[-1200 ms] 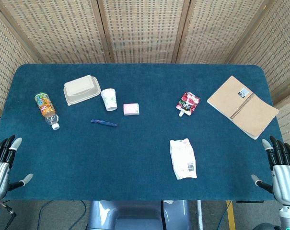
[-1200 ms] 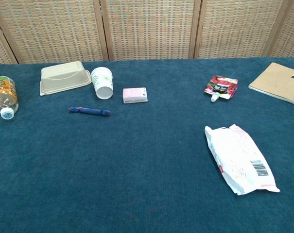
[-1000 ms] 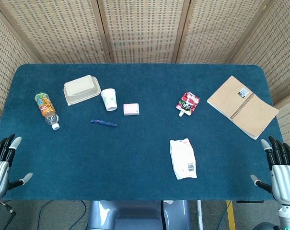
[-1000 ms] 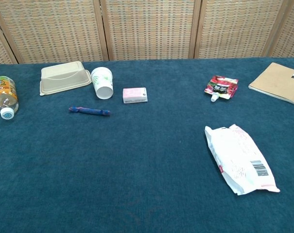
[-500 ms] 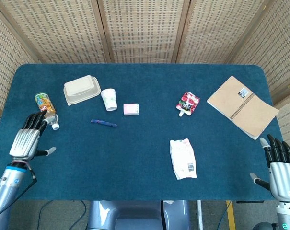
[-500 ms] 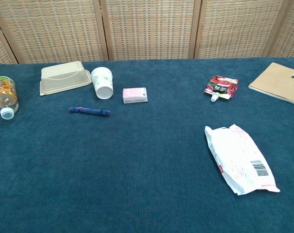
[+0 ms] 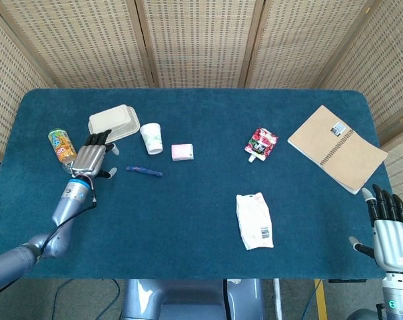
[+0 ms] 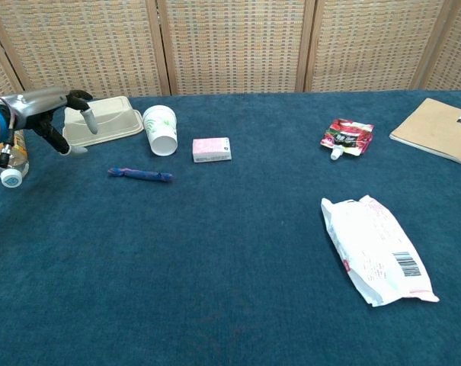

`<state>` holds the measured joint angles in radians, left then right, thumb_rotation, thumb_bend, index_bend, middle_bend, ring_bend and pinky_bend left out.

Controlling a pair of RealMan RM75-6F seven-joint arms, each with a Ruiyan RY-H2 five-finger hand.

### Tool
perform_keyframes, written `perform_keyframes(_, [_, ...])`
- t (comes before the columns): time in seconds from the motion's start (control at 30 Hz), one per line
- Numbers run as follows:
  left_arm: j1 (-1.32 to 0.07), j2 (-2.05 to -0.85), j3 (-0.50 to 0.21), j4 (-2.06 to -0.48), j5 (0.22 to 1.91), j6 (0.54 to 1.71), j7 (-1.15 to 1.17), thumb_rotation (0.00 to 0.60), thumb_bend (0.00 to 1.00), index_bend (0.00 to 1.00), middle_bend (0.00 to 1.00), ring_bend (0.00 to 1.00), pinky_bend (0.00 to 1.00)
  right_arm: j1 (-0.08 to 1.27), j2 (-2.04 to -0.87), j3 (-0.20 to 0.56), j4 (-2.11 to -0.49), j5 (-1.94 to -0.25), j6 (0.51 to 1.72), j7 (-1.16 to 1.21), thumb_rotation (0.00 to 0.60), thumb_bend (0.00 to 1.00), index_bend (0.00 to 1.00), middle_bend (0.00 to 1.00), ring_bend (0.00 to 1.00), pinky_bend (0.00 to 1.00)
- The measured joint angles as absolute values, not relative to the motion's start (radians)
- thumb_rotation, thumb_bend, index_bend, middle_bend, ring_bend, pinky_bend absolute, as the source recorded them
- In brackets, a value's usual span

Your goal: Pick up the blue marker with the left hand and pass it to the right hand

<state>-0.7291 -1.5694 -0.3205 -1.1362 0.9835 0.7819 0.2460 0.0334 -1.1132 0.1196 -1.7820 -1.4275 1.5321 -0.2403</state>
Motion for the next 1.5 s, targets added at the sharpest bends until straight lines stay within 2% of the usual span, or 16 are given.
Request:
perform_keyframes(0.2, [-0.779, -1.649, -0.312, -1.033, 0.939, 0.739, 0.256, 0.600, 0.37, 0.42, 0.00, 0.00, 0.00, 0.041, -1.115, 0.122, -1.773, -1.407, 1.516, -0.239, 0.600, 0.00, 0.00, 0.00, 0.00, 0.00])
perform_keyframes(0.77, [-0.839, -1.783, -0.292, -0.843, 0.952, 0.695, 0.185, 0.600, 0.40, 0.46, 0.00, 0.00, 0.00, 0.049, -1.116, 0.118, -1.770, -1.396, 1.505, -0.234, 0.600, 0.00, 0.00, 0.00, 0.00, 0.00])
perform_keyframes(0.9, [-0.849, -1.807, -0.291, -0.815, 0.953, 0.695, 0.184, 0.600, 0.40, 0.50, 0.00, 0.00, 0.00, 0.049, -1.113, 0.119, -1.769, -1.394, 1.505, -0.227, 0.600, 0.00, 0.00, 0.00, 0.00, 0.00])
perform_keyframes(1.5, [-0.860, -1.856, -0.287, -0.749, 0.950, 0.685, 0.189, 0.600, 0.41, 0.51, 0.00, 0.00, 0.00, 0.052, -1.108, 0.115, -1.770, -1.389, 1.502, -0.220, 0.600, 0.00, 0.00, 0.00, 0.00, 0.00])
